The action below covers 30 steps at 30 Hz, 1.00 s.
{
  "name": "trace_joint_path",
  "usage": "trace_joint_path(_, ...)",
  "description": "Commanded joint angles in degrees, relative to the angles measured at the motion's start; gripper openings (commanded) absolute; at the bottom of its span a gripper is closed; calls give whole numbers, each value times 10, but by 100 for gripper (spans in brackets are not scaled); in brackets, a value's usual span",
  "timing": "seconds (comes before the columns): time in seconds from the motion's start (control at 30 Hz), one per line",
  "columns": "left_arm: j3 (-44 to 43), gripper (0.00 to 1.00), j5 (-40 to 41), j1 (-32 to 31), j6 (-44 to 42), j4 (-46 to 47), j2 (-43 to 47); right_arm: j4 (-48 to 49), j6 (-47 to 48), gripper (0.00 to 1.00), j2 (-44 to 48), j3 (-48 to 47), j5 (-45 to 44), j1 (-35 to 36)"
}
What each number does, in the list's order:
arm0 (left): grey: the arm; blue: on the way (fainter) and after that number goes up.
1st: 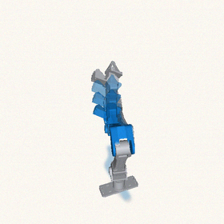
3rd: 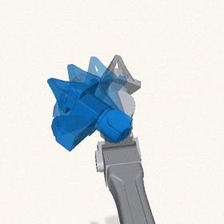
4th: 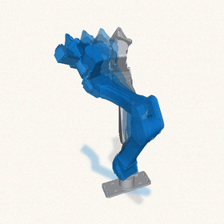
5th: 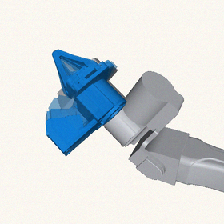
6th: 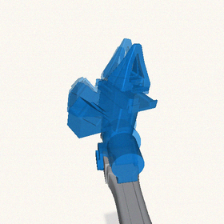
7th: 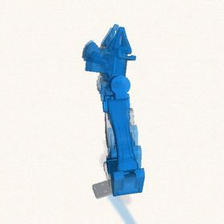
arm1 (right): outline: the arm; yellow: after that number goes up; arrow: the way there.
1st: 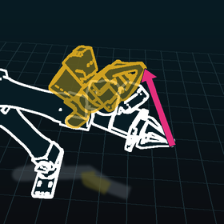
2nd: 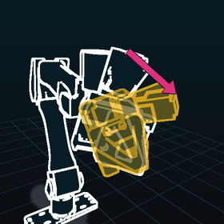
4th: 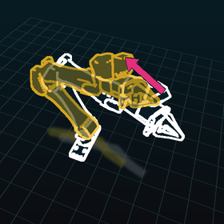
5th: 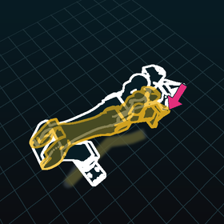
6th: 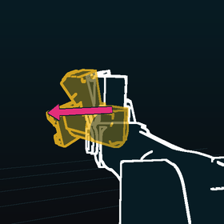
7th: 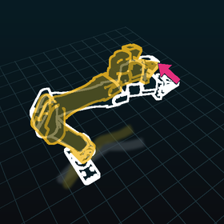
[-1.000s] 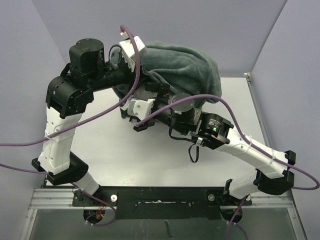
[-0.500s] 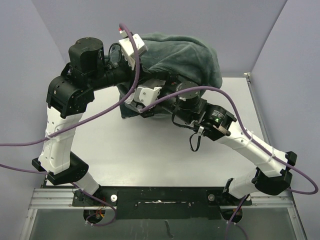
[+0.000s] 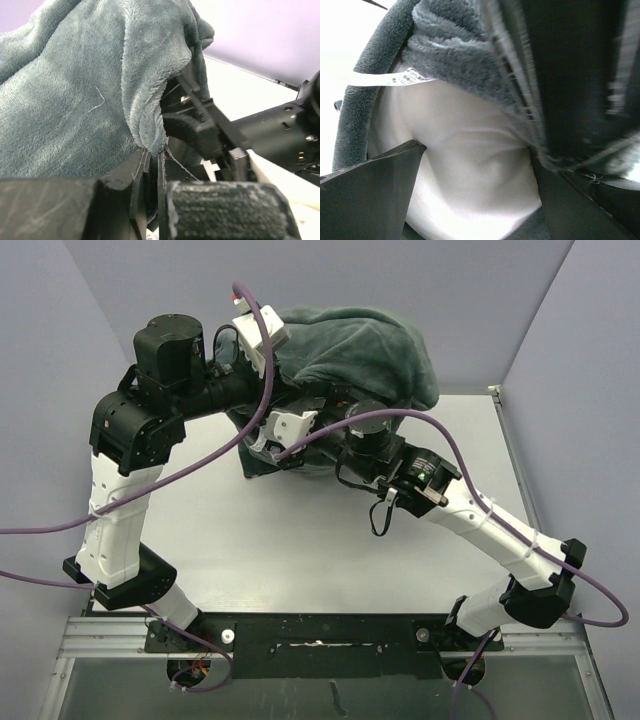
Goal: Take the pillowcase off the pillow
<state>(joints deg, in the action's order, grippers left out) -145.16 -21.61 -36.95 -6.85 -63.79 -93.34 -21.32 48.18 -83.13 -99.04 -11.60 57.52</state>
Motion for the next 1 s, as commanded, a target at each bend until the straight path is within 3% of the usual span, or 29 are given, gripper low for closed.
trace_joint_path(0.0,-36,0,-56,-1,23,2,49,38,-54,84,-15,54,-1,-43)
trace_joint_path(0.2,-29,0,-56,21,30,25,72,65,-144,33,6,123,8,-75)
trace_joint_path(0.27,-22,0,-53,28,31,36,79,64,-166,3,9,125,-16,-74)
trace_joint_path(0.3,-20,0,-50,32,29,40,80,63,-179,0,13,125,-24,-72)
trace_joint_path(0.63,56,0,60,45,-79,138,118,19,-278,0,80,159,-125,22)
trace_joint_path(0.97,159,0,218,45,-252,318,166,-9,-432,0,193,286,-202,42)
